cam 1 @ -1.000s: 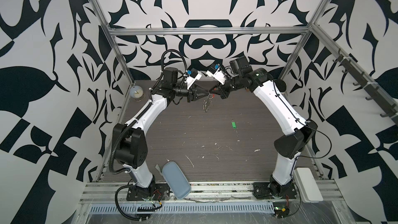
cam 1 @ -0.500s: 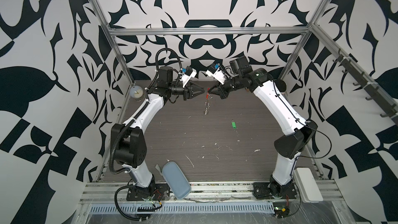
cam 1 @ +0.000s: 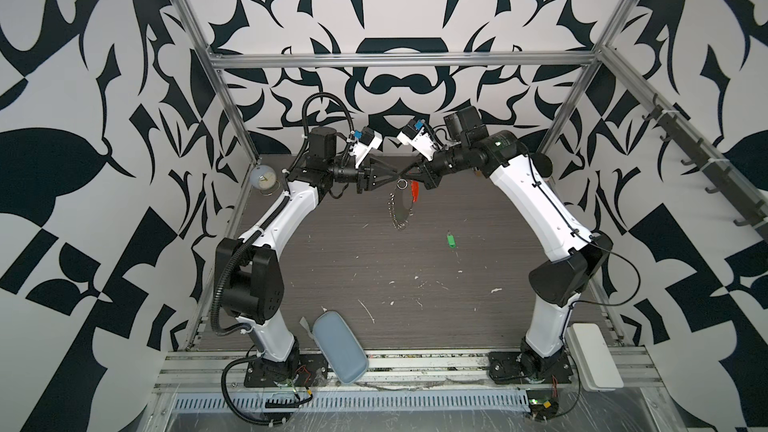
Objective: Put the keys on the keyring
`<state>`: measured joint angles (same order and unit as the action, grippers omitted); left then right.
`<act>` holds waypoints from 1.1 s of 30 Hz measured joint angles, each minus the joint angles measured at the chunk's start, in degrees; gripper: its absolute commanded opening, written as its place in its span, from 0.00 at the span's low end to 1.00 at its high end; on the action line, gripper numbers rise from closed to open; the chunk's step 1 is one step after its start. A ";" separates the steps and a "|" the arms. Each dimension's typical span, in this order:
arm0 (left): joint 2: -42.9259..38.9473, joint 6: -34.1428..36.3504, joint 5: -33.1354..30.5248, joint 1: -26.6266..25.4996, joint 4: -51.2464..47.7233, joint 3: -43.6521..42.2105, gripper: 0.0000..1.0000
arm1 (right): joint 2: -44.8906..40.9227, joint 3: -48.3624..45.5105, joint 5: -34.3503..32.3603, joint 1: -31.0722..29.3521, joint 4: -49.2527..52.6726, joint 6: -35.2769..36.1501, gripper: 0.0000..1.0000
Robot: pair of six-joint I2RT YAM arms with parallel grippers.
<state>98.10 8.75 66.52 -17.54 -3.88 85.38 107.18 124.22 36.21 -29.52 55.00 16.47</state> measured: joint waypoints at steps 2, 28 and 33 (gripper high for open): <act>0.04 -0.17 0.39 0.00 0.09 0.00 0.31 | 0.02 0.31 0.15 -0.04 -0.02 -0.07 0.00; 1.40 -1.20 3.13 -0.13 -0.13 0.00 0.00 | 3.15 4.02 -0.20 -0.57 -0.22 -0.70 0.00; 1.40 -1.40 3.37 -0.13 -0.37 0.00 0.00 | 3.15 4.02 -0.31 -0.48 -0.09 -0.39 0.00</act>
<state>99.50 7.35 69.89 -17.67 -4.25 85.38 110.32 128.25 35.90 -30.00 54.92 16.08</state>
